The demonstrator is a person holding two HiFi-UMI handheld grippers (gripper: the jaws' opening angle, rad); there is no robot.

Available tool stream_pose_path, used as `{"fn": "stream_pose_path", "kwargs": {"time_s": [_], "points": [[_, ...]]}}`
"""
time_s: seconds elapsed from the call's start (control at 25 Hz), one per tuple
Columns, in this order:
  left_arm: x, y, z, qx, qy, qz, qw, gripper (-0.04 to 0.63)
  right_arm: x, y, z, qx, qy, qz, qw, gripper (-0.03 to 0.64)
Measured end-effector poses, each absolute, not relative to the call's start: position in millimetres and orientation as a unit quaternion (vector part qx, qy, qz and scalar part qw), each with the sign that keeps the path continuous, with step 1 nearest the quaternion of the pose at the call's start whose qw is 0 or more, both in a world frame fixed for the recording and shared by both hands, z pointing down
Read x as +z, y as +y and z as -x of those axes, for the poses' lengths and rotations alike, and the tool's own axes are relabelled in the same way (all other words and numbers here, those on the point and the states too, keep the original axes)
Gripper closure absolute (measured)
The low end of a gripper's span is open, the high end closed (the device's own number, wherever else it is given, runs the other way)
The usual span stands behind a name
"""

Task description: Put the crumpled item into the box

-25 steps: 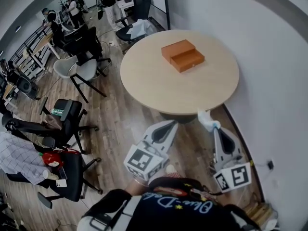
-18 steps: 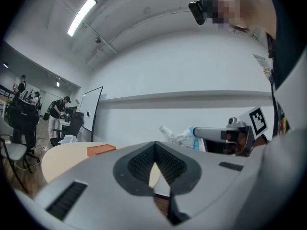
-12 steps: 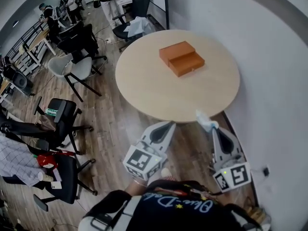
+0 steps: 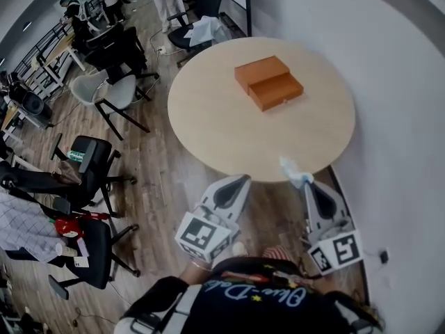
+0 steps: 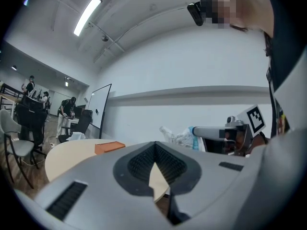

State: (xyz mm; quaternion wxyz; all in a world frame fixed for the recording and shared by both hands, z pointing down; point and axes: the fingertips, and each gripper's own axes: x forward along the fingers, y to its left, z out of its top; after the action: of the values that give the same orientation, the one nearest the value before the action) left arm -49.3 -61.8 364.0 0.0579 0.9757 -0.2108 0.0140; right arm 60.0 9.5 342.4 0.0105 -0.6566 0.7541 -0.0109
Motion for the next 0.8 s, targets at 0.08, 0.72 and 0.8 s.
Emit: {"fn": "stream_pose_path", "kwargs": {"time_s": [0.08, 0.72, 0.8], "points": [[365, -64, 48, 0.023, -0.221, -0.973, 0.059, 0.603, 342, 1, -68, -0.016, 0.760, 0.649, 0.015, 0.618], [347, -91, -38, 0.043, -0.290, -0.956, 0.020, 0.603, 330, -45, -162, -0.019, 0.814, 0.579, 0.041, 0.618], [343, -95, -56, 0.039, -0.291, -0.956, 0.007, 0.603, 333, -47, -177, -0.024, 0.817, 0.575, 0.047, 0.618]]}}
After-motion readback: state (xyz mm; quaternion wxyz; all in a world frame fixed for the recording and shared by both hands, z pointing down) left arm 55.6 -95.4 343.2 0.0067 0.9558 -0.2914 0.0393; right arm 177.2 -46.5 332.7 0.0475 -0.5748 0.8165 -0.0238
